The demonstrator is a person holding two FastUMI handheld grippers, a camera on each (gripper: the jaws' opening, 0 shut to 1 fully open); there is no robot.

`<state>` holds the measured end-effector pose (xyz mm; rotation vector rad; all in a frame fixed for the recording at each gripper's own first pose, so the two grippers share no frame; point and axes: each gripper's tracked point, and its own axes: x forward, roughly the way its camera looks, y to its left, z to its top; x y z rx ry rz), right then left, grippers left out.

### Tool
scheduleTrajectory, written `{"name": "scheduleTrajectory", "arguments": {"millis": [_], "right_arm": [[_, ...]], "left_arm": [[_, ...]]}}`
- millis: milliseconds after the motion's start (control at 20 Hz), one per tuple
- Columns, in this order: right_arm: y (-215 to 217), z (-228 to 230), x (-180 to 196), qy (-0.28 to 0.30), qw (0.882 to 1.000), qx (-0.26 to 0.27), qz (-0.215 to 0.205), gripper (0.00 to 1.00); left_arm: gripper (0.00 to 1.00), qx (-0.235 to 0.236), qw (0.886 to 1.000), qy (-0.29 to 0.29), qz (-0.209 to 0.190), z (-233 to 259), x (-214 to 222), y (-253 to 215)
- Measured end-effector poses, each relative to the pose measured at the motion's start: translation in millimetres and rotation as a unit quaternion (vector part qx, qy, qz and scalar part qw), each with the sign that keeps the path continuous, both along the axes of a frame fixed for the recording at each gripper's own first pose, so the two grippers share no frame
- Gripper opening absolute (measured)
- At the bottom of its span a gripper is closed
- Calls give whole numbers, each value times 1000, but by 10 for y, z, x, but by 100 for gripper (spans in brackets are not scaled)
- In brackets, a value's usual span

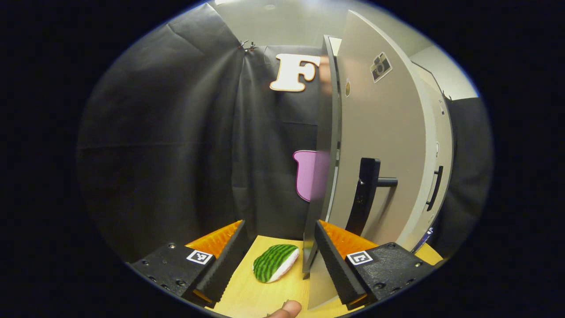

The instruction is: Grab one shoe with the right hand and put it into the shoe cabinet, grab the other shoe with the left hand and put it into the shoe cabinet; then close the right door with the right hand and the left door with the left hand.

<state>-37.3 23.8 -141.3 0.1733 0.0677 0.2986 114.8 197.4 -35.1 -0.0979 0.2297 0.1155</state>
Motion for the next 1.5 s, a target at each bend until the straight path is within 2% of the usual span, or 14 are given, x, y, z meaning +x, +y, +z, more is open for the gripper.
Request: {"name": "scheduleTrajectory", "arguments": {"millis": [50, 250, 550, 600, 650, 700, 800, 850, 900, 950, 1050, 1200, 1350, 1500], "right_arm": [[-20, -6, 8, -3, 1000, 0, -3, 98], [-84, -40, 43, -2, 1000, 8, -14, 98], [-192, -114, 56, 7, 1000, 10, -26, 98], [-217, -119, 61, 6, 1000, 7, -28, 98], [-240, -133, 51, 7, 1000, 6, -29, 98], [-229, -137, 48, 7, 1000, 10, -24, 98], [-205, -157, 41, 12, 1000, 23, -14, 98], [-214, -164, 46, 13, 999, 28, -13, 98], [-237, -177, 53, 15, 999, 29, -15, 98], [-274, -208, 55, 16, 999, 28, -18, 98], [-347, -223, 102, 13, 999, 29, -23, 98], [-478, -342, 200, 36, 998, 40, -46, 98], [-561, -374, 212, 42, 996, 39, -68, 98], [-553, -413, 221, 45, 996, 32, -71, 98]], "left_arm": [[95, 2, 1000, 5, 1, -2, -6, -40], [94, 14, 1000, 4, -27, 26, -14, -382], [94, 8, 998, -2, -61, 25, 59, -933], [89, 13, 998, -6, -66, 27, 76, -1020], [89, 20, 997, -9, -70, 23, 103, -1082], [94, 23, 997, -11, -71, 22, 131, -1148], [95, 25, 996, -16, -82, 26, 203, -1319], [89, 22, 996, -17, -89, 8, 248, -1417], [89, 21, 995, -9, -101, -29, 297, -1527], [95, 21, 993, -5, -113, -84, 328, -1652], [92, 31, 991, -1, -127, -152, 411, -1846], [100, 49, 992, -6, -117, -209, 492, -1928], [98, 45, 993, -14, -110, -266, 457, -2041], [96, 55, 993, -11, -102, -312, 234, -2002]]}}
